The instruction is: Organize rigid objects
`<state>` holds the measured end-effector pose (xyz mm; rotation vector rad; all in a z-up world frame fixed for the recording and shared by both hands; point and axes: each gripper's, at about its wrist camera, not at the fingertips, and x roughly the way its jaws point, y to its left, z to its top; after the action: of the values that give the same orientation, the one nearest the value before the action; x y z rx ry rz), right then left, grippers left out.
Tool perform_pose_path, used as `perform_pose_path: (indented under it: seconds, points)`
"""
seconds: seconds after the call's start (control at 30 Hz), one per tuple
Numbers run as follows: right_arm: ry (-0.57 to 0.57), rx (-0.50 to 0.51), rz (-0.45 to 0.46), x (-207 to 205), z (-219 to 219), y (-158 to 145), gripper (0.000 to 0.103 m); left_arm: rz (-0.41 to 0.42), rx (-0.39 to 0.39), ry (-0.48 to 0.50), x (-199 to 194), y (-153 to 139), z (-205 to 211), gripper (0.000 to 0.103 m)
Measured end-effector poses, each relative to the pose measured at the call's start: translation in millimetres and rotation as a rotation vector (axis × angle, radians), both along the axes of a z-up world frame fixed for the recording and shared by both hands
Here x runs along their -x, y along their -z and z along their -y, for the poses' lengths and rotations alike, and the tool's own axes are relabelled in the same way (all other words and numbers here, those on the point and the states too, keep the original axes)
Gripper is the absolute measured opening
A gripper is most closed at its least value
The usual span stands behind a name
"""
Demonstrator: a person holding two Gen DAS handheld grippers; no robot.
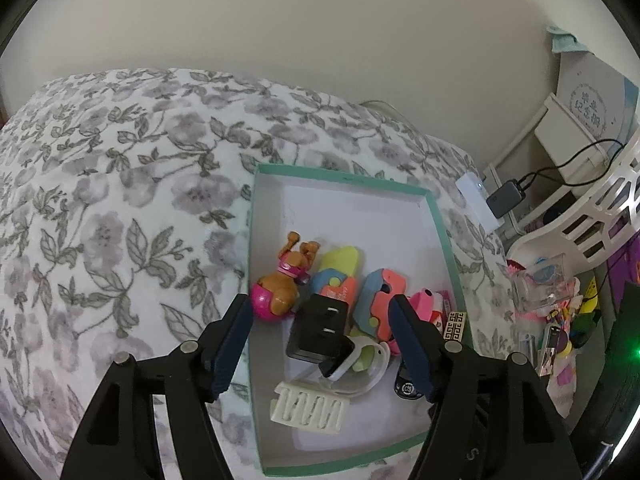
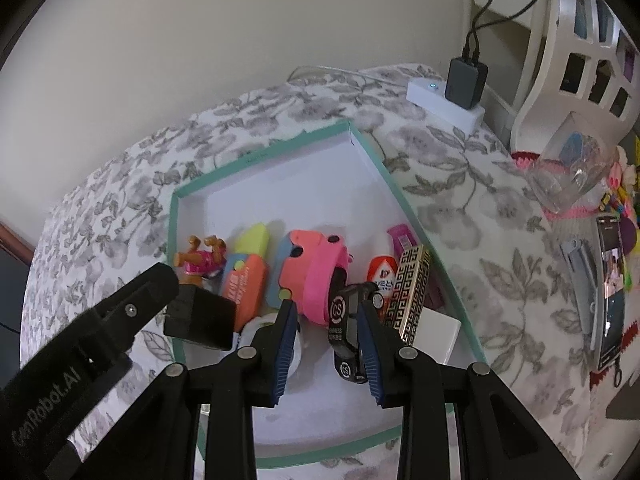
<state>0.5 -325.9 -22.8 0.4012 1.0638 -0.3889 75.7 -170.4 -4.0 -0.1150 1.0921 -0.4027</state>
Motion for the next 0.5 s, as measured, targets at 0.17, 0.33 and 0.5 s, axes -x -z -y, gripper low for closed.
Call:
perform_pose_path:
  seconds: [0.17,0.33,0.5]
  points:
    - [-0.013,0.011,0.009,-1,-3,-1,0.035,0.017,-0.053,-0.044,-4,-4,-12,0.080]
    - [-0.024,0.023,0.004,-3,-6,0,0.053,0.013,-0.150,-0.120,-12,1,-28,0.085]
    - [-0.027,0.034,0.005,-3,-8,1,0.067,0.004,-0.263,-0.175,-17,12,-41,0.093]
